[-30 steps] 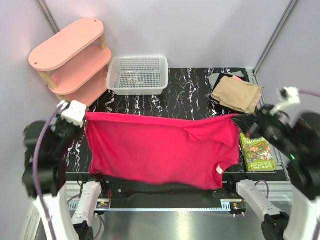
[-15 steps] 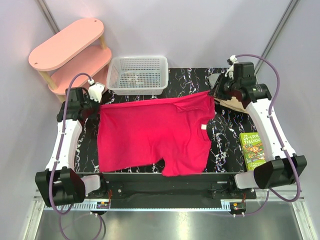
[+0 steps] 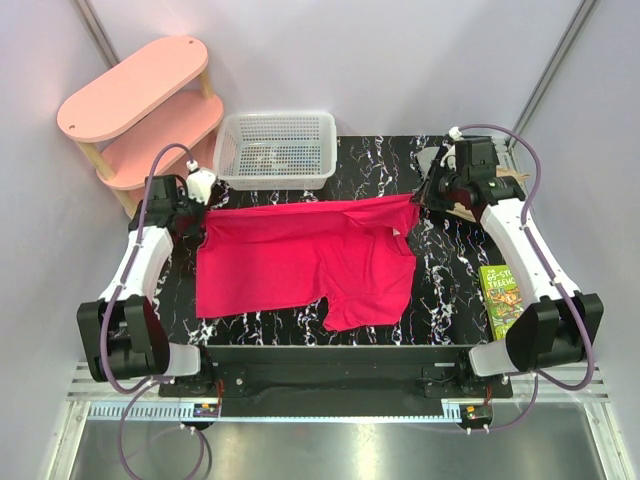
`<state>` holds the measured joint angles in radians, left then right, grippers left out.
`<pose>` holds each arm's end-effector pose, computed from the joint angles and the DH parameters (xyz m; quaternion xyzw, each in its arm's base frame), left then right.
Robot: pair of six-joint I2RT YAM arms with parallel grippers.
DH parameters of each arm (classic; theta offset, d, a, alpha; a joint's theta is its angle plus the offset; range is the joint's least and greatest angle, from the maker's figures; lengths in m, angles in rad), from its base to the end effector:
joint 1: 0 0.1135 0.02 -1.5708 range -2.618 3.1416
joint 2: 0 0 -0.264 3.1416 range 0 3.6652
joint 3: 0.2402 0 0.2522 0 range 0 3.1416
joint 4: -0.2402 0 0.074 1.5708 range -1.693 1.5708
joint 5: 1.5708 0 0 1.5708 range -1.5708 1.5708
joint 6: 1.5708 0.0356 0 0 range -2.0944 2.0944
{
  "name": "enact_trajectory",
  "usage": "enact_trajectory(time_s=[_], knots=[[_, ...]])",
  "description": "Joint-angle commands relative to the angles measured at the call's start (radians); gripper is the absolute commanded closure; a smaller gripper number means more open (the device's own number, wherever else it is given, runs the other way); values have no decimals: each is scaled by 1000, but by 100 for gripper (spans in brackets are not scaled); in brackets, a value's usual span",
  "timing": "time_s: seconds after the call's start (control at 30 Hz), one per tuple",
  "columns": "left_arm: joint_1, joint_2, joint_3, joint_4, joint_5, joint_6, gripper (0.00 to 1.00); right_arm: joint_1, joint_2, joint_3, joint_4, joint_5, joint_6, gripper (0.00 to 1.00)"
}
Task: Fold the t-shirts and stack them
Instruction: Flatten out the tshirt
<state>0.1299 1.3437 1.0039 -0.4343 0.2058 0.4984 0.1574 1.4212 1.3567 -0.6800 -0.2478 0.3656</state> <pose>0.2878 0.0303 0.2696 0.2071 0.8940 0.0292 0.3962 0.3036 0.0570 0.3451 0.0451 0.9091 0.2123 0.3556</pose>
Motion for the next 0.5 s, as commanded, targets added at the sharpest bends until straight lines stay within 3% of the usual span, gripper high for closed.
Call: enact_trajectory(time_s=[0.0, 0.47], knots=[[-3, 35, -1, 108, -62, 31, 100, -4, 25, 15, 73, 41, -10, 100], [-29, 320, 246, 151, -183, 55, 100, -10, 338, 268, 94, 21, -39, 100]])
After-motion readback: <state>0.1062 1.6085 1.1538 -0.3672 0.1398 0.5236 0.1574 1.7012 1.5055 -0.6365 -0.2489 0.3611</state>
